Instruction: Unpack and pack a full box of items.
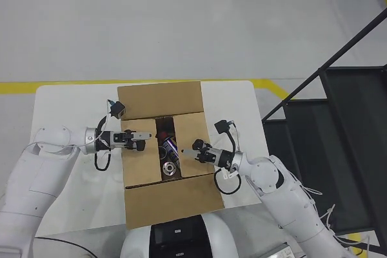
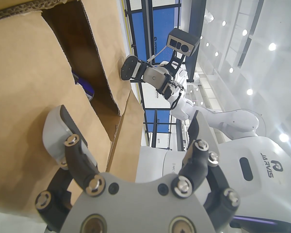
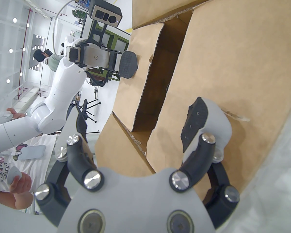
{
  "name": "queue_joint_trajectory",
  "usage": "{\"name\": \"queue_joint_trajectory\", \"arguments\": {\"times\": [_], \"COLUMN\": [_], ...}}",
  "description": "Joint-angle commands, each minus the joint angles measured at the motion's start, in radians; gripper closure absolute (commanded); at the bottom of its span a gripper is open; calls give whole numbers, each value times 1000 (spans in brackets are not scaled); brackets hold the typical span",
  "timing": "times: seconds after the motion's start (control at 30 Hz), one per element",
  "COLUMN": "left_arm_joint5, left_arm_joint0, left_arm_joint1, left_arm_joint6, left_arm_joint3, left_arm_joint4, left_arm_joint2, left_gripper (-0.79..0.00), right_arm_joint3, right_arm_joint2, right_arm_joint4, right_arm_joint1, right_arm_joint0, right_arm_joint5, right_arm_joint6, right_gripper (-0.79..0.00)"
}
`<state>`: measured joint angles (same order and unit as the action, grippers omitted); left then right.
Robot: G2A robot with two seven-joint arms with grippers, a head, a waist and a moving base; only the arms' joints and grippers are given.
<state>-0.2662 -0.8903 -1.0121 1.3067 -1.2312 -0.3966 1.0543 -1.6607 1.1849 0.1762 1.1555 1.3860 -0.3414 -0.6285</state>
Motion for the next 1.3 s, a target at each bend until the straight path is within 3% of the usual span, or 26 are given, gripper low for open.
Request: {"name": "queue_joint_trajectory", "arguments": {"times": [0.0, 0.57, 0.73, 1.07, 1.27], "left_arm_joint5": [0, 0, 10, -21, -40], "left_arm_joint0": [0, 0, -5, -43, -62], "left_arm_joint1": [0, 0, 0, 41, 60], "left_arm_joint6": [0, 0, 3, 150, 192], "left_arm_joint3": [0, 0, -42, -35, -13], "left_arm_joint4": [0, 0, 6, -82, -136], "left_arm_joint2": [0, 0, -4, 139, 222], "left_gripper": [-785, -785, -785, -785, -785], "right_arm_joint3": [0, 0, -41, -179, -162], "right_arm_joint2": [0, 0, -3, 157, 259], "right_arm_joint4": [0, 0, -23, -230, -344], "right_arm_joint1": [0, 0, -3, -44, -69], "right_arm_joint0": [0, 0, 4, 167, 275], "right_arm_joint5": [0, 0, -10, -43, -34], "right_arm_joint6": [0, 0, -36, -241, -367], "right_gripper": [-785, -785, -785, -785, -785]}}
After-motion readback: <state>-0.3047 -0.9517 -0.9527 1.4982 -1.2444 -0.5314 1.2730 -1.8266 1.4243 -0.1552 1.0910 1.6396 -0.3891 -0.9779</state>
